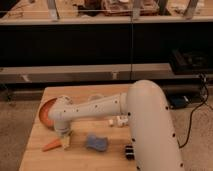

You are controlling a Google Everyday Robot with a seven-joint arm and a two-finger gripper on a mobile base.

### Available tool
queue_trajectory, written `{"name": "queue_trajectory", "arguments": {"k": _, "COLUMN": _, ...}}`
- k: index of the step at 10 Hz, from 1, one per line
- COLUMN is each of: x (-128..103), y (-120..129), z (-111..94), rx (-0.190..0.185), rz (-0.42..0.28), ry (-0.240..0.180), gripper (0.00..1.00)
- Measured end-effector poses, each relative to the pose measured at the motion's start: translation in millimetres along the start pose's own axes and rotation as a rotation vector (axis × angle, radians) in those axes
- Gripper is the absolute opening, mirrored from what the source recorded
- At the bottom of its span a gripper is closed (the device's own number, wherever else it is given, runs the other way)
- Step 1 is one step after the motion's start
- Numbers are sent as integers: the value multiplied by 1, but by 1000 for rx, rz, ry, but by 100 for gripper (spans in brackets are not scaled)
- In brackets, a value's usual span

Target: Drag the pepper across the table

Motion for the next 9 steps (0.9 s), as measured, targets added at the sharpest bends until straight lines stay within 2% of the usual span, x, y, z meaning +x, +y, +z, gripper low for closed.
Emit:
{"name": "queue_trajectory", "arguments": {"k": 1, "x": 0, "y": 0, "z": -2, "rx": 1, "rz": 1, "ry": 1, "gripper": 46}}
{"name": "queue_trajectory", "arguments": {"k": 4, "x": 3, "y": 2, "z": -4, "rx": -6, "rz": 8, "ry": 2, "gripper": 22}}
{"name": "queue_trajectory", "arguments": {"k": 7, "x": 4, "y": -2, "z": -5, "rx": 0, "rz": 2, "ry": 5, "gripper": 20}}
{"name": "queue_trajectory", "arguments": {"k": 9, "x": 10, "y": -8, "z": -7, "rx": 5, "rz": 2, "ry": 3, "gripper": 4}}
